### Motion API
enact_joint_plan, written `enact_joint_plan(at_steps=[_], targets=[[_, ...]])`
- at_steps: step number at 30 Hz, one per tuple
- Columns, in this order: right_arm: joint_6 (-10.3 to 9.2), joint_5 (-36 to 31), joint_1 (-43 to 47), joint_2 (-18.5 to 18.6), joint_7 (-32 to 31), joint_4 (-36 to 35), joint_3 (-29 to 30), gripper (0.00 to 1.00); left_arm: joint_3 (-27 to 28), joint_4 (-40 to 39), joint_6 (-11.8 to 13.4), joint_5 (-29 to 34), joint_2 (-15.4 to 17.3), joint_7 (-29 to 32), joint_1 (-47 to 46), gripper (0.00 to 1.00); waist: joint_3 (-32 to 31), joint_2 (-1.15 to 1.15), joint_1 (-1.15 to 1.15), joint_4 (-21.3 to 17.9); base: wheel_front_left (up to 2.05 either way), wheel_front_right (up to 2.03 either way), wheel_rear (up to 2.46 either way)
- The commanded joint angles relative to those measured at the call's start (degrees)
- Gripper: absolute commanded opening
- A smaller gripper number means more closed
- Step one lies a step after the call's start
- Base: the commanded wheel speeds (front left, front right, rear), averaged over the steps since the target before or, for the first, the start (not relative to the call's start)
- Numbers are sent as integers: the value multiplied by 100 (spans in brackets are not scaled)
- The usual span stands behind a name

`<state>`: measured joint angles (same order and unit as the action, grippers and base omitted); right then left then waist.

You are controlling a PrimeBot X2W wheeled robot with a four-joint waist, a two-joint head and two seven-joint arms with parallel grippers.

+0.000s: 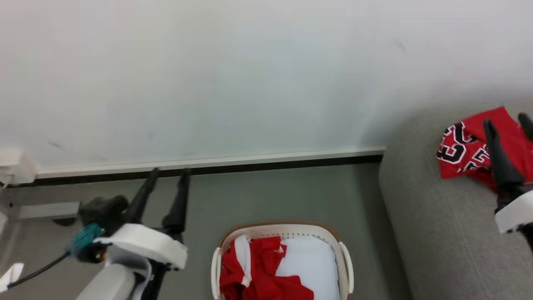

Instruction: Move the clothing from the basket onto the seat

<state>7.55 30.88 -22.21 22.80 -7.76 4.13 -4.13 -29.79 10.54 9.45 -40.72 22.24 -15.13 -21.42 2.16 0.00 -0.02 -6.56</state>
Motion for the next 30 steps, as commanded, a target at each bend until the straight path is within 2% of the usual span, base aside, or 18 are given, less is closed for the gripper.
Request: enact_joint_plan(at_steps=[1, 6, 10, 18, 23, 30], targets=[[-12, -48, 203, -88, 90, -45, 60, 100, 76, -19, 37, 35, 50, 0, 174, 100, -190, 0, 2, 234, 0, 0, 0], [-12, -277, 950, -813, 633, -116, 321, 100, 867, -186, 249, 259, 19, -1, 869, 100, -282, 0, 2, 448, 0, 0, 0], [-12, -293, 1423, -1182, 1046, 188, 236, 100, 1312, -271, 225, 540, -193, -2, 1370, 100, -338, 0, 2, 556, 0, 0, 0], [-12, -430, 1793, -1270, 1796, 849, -137, 100, 1793, -141, -176, 1294, -775, -2, 1876, 100, -365, 0, 2, 662, 0, 0, 0], [-12, -426, 1596, -1250, 1914, 1154, -302, 100, 1969, -41, -464, 1562, -1010, -2, 1785, 100, -323, 0, 2, 643, 0, 0, 0], [-12, -375, 1407, -1228, 2020, 1343, -432, 100, 2200, 58, -699, 1838, -1212, -2, 1704, 100, -294, 0, 2, 592, 0, 0, 0]])
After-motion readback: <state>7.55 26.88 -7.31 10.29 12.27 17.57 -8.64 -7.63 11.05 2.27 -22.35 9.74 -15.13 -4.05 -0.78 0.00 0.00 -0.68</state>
